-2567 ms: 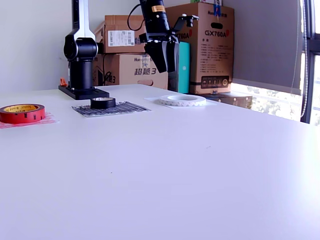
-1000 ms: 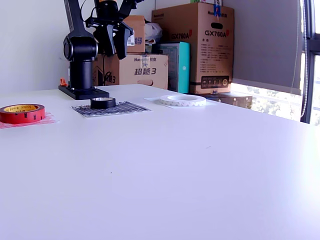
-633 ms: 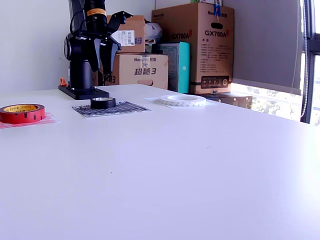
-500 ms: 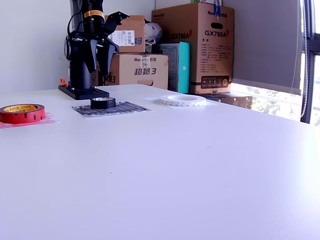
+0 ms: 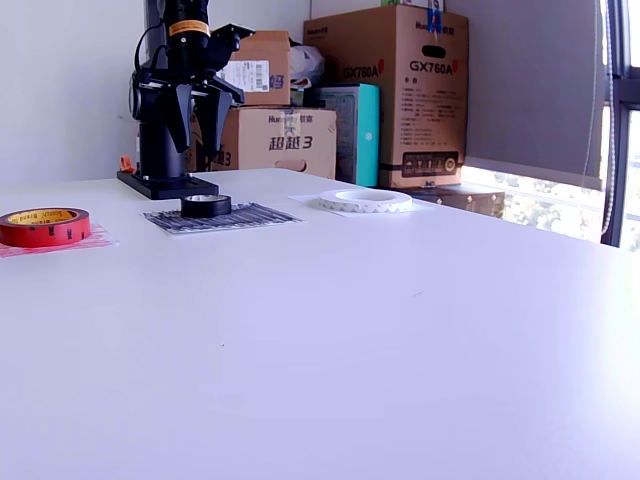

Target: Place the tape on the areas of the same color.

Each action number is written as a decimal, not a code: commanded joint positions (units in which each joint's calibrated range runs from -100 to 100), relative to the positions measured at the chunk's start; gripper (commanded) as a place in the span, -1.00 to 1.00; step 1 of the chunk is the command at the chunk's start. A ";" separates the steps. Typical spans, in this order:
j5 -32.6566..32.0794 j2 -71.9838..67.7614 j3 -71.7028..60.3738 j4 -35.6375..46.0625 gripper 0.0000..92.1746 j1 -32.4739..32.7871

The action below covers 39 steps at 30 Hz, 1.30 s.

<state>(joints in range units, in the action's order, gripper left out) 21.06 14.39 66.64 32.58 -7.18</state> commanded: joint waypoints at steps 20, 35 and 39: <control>-14.35 -1.30 -1.17 6.41 0.04 -0.23; -14.68 -4.94 -1.90 6.41 0.04 -0.38; -14.19 -8.41 -2.26 6.07 0.04 -0.30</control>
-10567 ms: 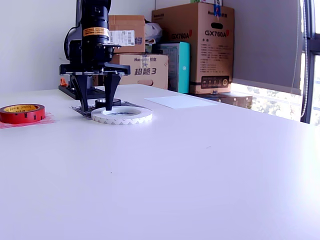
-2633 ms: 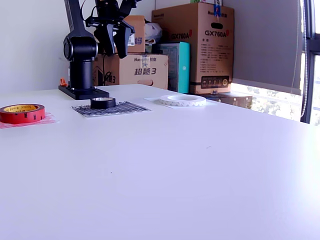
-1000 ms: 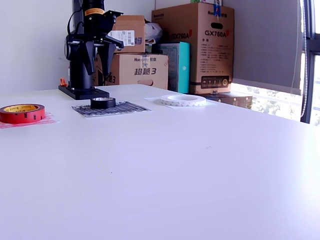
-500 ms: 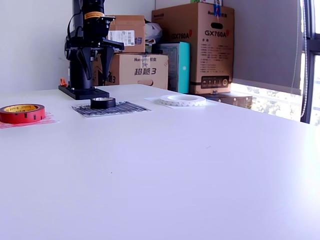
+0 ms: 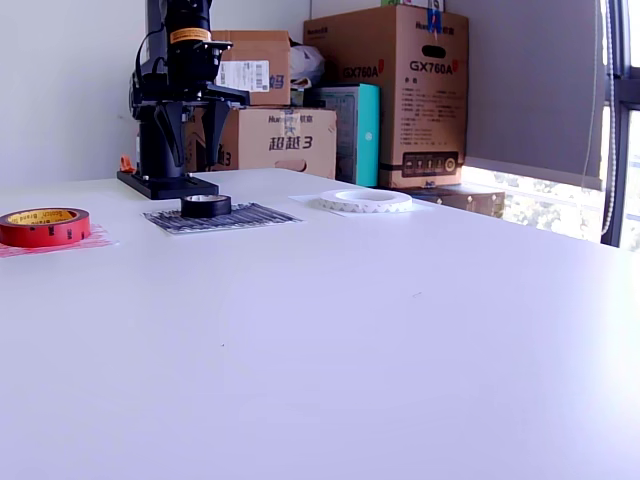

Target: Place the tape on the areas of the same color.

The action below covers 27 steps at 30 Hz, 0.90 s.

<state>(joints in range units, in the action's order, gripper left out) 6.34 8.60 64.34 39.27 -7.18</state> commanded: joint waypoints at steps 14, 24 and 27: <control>0.85 -7.10 -0.60 -1.21 0.04 -0.38; 0.52 -10.28 -1.87 -1.21 0.04 -1.88; 0.69 -11.40 -2.50 -1.21 0.04 -2.59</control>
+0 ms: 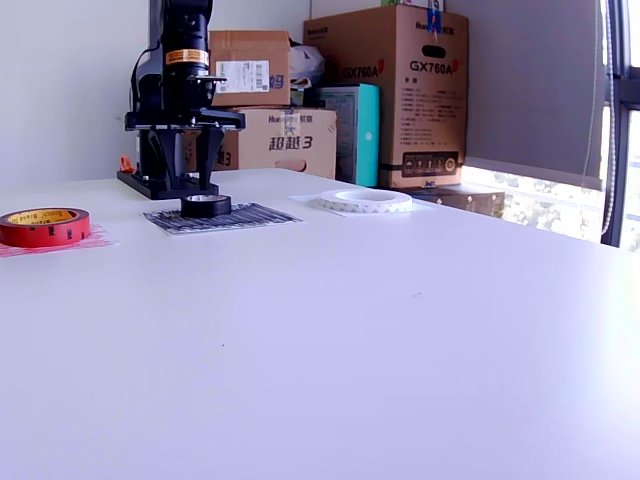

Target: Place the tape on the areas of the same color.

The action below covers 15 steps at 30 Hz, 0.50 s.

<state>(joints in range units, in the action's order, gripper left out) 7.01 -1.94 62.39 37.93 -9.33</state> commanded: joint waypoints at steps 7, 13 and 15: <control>0.02 -1.33 -0.65 0.13 0.04 -0.68; 0.02 -1.52 -0.56 0.13 0.04 -0.68; 0.02 -2.46 -0.65 0.13 0.04 -0.68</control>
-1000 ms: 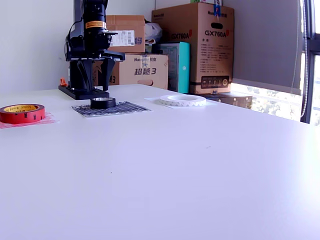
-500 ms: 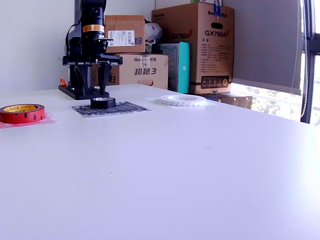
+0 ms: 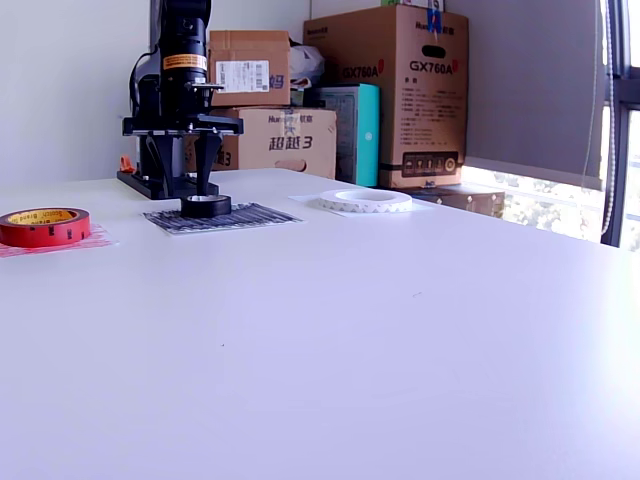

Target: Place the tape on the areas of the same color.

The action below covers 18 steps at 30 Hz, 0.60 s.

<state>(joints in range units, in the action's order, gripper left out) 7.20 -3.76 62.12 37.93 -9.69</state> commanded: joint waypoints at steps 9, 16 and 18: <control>-0.50 -3.35 -3.28 0.21 0.04 -0.32; -0.09 -3.45 -2.73 0.21 0.04 -0.24; -0.09 -3.45 -2.55 0.21 0.04 -0.08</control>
<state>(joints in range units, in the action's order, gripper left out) 7.19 -7.46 59.55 38.06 -9.69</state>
